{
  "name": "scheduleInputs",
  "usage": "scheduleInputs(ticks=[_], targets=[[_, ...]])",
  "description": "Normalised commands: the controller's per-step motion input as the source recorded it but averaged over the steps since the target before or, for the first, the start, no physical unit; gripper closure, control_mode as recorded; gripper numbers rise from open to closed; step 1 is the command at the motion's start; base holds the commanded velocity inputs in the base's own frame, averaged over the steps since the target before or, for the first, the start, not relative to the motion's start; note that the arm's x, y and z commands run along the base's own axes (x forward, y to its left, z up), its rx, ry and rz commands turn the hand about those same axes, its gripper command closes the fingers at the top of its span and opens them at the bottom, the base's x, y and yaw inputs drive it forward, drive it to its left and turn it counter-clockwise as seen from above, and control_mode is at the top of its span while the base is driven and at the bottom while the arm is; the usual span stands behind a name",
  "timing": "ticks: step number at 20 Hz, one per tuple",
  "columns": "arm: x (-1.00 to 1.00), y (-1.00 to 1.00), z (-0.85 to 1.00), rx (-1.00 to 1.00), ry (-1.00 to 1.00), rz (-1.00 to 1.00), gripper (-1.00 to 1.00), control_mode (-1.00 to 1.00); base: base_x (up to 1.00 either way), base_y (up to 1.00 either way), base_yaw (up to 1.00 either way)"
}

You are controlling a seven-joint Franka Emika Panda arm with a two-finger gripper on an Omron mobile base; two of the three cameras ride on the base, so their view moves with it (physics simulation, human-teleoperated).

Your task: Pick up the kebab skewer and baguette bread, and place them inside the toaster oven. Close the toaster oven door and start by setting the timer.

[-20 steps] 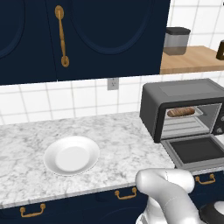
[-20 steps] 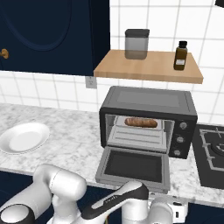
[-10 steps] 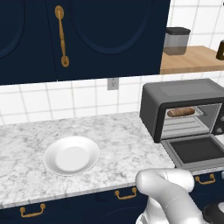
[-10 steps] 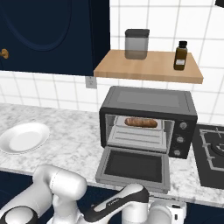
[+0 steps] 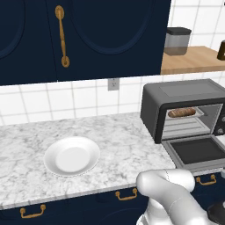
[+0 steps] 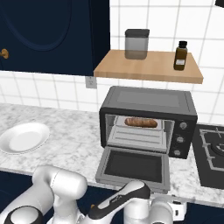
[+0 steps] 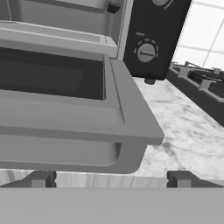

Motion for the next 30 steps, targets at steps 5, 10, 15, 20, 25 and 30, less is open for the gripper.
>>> scheduleInputs(ticks=[5,10,15,20,25,30], targets=[[0.01,0.01,-0.14,0.0,0.0,0.0,-1.0,-1.0,0.0,0.0,0.0],[0.03,0.07,-0.13,0.0,0.0,0.0,-1.0,-1.0,0.0,0.0,0.0],[0.27,0.04,0.06,0.0,-0.02,0.0,-1.0,-1.0,0.0,0.0,0.0],[0.18,0.0,0.15,0.0,-0.02,0.0,-1.0,-1.0,0.0,0.0,0.0],[0.01,0.0,0.44,0.01,-0.13,0.0,-1.0,-1.0,0.0,0.0,0.0],[0.07,0.0,0.57,0.03,-0.12,0.0,-1.0,-1.0,0.0,0.0,0.0]])
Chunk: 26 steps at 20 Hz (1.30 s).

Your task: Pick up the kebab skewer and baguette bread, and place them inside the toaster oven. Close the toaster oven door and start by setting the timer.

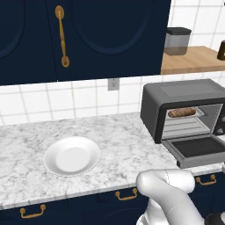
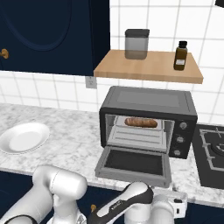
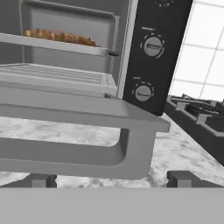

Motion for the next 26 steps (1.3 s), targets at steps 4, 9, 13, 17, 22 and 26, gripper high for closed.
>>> scheduleInputs(ticks=[4,9,13,17,22,26], targets=[[0.24,0.12,0.47,0.03,-0.1,0.0,-1.0,-1.0,0.0,0.0,0.0],[0.32,0.22,0.45,0.02,-0.12,0.0,-1.0,-1.0,0.0,0.0,0.0],[0.39,0.29,0.45,0.0,-0.12,0.0,-1.0,-1.0,0.0,0.0,0.0],[0.47,0.33,0.54,0.0,-0.12,0.0,-1.0,-1.0,0.0,0.0,0.0],[0.56,0.41,0.51,0.0,-0.09,0.0,-1.0,-1.0,0.0,0.0,0.0],[0.62,0.55,0.37,0.0,-0.06,0.0,-1.0,-1.0,0.0,0.0,0.0]])
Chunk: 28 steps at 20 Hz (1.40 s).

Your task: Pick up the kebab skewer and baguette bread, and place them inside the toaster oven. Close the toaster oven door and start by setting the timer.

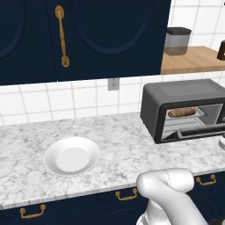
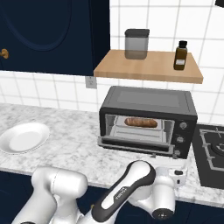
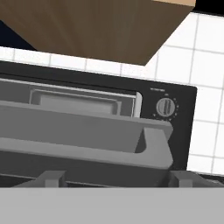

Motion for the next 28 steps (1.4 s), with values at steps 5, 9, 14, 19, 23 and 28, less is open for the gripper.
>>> scheduleInputs(ticks=[5,9,14,19,23,28], targets=[[0.67,0.39,0.27,0.0,-0.02,-0.01,-1.0,-1.0,0.0,0.0,0.0],[0.71,0.3,0.17,0.0,0.0,0.0,-1.0,-1.0,0.0,0.0,0.0],[0.65,0.31,0.14,0.0,0.0,-0.01,-1.0,-1.0,0.0,0.0,0.0],[0.48,0.19,0.09,0.0,0.0,-0.02,-1.0,-1.0,0.0,0.0,0.0],[0.4,0.1,0.04,0.0,0.0,-0.02,-1.0,-1.0,0.0,0.0,0.0],[0.3,0.02,0.0,0.0,0.0,0.0,-1.0,-1.0,0.0,0.0,0.0]])
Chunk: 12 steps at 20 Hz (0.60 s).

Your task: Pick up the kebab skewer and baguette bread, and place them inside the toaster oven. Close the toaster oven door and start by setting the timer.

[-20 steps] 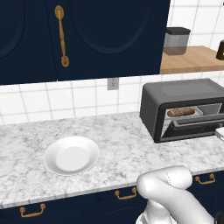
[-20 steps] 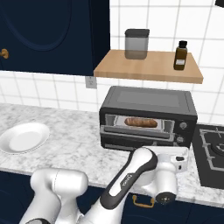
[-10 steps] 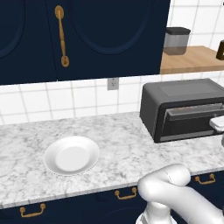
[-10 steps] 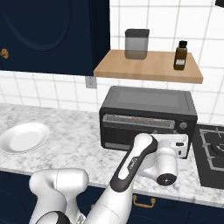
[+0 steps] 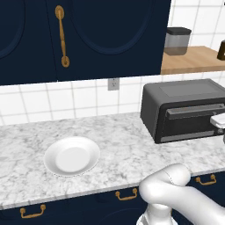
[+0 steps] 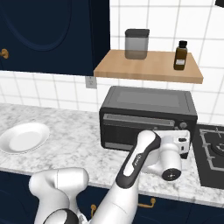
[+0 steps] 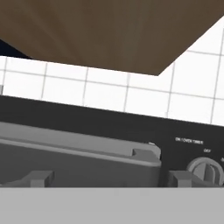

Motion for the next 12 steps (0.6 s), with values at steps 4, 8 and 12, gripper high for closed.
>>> scheduleInputs(ticks=[4,8,12], targets=[[-0.09,-0.12,0.01,0.0,0.0,0.0,-1.0,-1.0,0.0,0.0,0.0],[-0.05,-0.23,0.0,0.0,0.0,0.0,-1.0,-1.0,0.0,0.0,0.0],[-0.19,-0.36,0.0,0.0,0.0,-0.01,-1.0,-1.0,0.0,0.0,0.0]])
